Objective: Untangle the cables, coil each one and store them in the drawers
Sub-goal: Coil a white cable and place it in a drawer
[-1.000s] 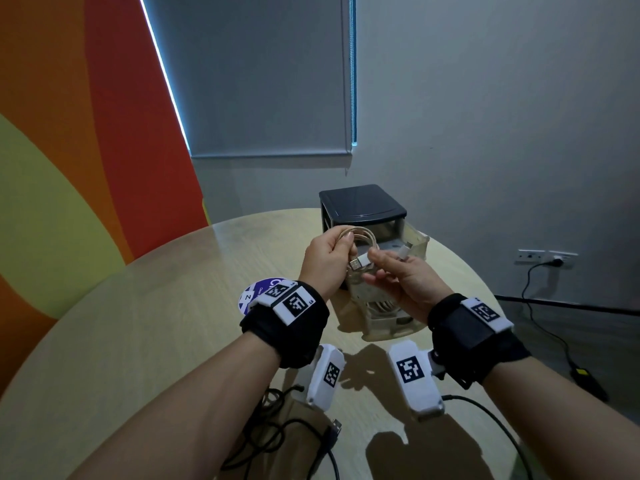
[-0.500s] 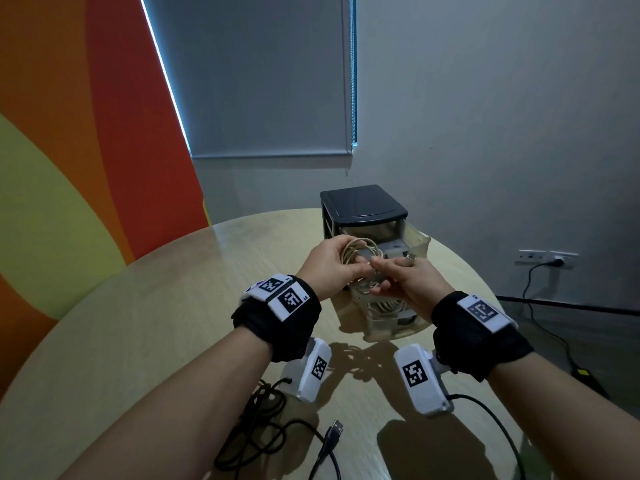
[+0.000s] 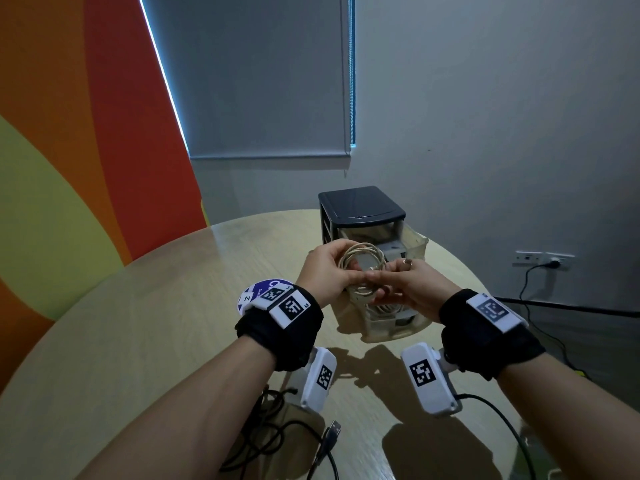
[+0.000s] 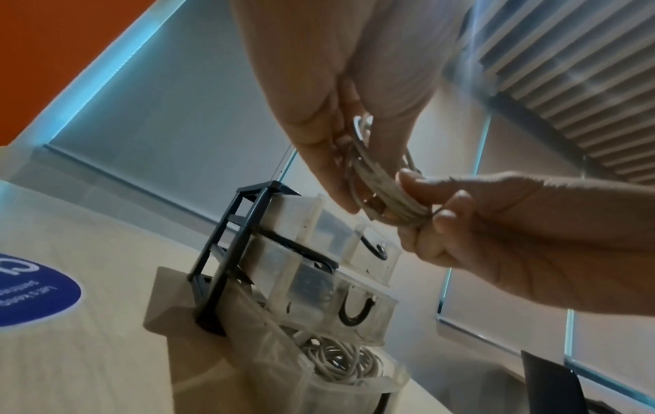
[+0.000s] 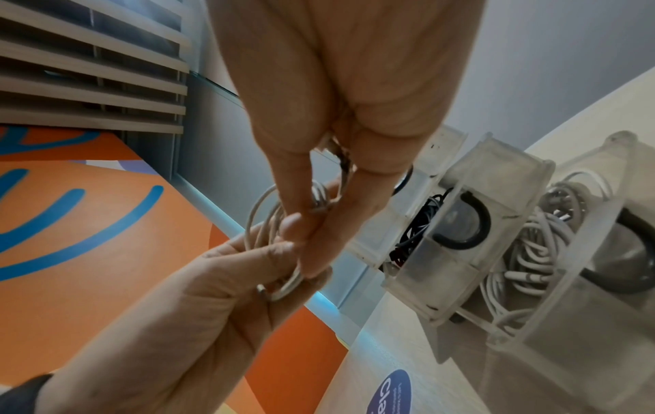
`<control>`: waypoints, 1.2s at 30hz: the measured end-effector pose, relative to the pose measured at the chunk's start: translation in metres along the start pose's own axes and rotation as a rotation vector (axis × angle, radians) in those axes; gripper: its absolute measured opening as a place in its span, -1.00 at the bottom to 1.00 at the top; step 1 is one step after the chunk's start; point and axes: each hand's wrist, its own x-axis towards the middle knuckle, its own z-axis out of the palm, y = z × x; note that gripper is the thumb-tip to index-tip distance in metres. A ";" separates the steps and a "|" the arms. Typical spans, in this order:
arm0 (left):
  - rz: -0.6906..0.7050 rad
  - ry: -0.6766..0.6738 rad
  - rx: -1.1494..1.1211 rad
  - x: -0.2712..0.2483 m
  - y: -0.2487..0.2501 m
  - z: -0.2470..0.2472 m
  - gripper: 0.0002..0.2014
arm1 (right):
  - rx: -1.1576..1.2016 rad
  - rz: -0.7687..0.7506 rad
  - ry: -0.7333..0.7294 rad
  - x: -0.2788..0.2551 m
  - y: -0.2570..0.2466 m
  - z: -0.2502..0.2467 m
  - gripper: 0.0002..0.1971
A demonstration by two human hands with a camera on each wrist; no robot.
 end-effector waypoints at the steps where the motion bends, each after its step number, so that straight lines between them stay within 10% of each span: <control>1: -0.001 0.003 0.023 0.000 0.000 0.000 -0.67 | 0.010 -0.013 0.010 0.001 -0.001 0.001 -0.89; 10: -0.142 -0.294 -0.085 -0.004 0.005 -0.010 -0.74 | -0.097 -0.017 0.021 -0.005 -0.004 -0.003 -0.80; 21: -0.263 -0.128 -0.306 0.000 -0.006 -0.013 -0.96 | 0.325 0.039 -0.031 -0.005 -0.003 -0.001 -0.79; 28: -0.221 -0.113 -0.242 -0.003 -0.006 -0.008 -0.61 | 0.174 -0.033 0.075 0.000 0.004 0.006 -0.81; 36: -0.170 -0.029 -0.199 -0.003 -0.003 0.004 -0.70 | -0.185 -0.005 0.254 0.008 0.008 0.011 -0.92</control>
